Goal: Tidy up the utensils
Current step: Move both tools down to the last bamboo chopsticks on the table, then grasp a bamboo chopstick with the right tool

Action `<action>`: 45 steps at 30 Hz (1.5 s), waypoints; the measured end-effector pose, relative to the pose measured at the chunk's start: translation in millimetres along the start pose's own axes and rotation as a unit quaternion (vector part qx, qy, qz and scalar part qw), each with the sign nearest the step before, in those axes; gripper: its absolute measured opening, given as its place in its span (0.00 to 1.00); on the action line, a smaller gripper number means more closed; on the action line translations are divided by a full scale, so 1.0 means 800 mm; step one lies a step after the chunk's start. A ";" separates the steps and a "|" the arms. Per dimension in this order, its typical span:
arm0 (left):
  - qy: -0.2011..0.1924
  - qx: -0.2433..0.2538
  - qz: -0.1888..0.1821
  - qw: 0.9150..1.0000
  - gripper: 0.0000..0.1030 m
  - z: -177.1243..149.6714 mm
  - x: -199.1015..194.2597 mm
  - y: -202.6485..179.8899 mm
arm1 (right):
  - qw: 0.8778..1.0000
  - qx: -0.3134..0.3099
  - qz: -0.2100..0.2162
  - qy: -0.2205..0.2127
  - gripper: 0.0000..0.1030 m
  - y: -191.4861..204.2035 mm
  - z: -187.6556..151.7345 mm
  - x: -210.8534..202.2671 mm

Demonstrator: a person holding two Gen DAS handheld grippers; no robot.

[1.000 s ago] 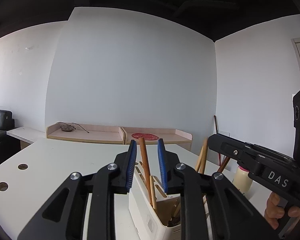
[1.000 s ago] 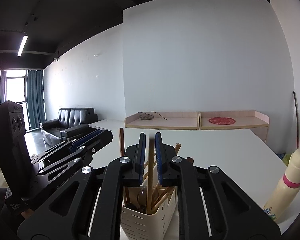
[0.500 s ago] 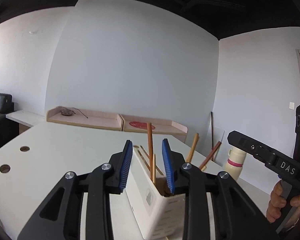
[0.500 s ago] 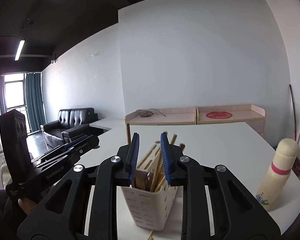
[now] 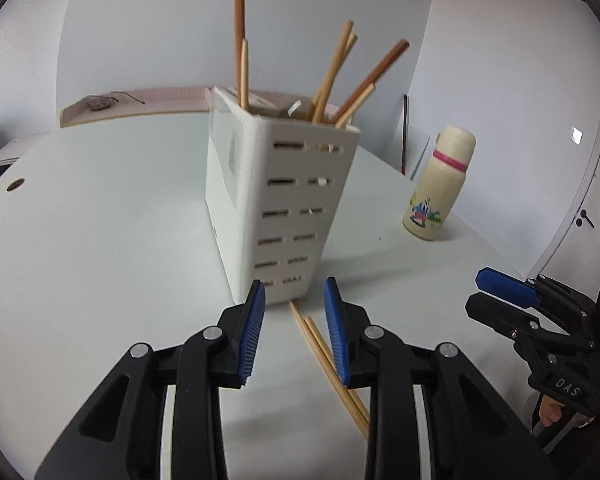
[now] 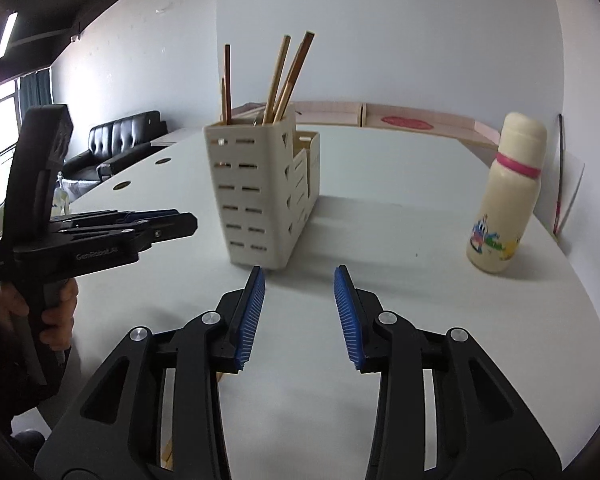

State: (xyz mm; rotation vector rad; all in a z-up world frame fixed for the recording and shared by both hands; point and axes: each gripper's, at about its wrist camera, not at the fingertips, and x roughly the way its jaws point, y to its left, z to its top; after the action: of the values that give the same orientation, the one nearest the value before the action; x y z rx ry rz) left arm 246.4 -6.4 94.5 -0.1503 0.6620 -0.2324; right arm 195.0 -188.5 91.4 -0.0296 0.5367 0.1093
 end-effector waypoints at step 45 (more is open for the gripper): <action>0.149 0.081 -0.006 0.985 0.29 -0.060 0.068 -0.055 | 0.991 -0.014 -0.009 0.129 0.18 0.064 -0.080 0.040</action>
State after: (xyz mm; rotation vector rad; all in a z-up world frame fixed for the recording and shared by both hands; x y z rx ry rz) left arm 251.1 -66.2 34.3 0.0394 0.9356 -0.3224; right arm 184.1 -137.9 20.3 -0.0761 0.7940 0.0955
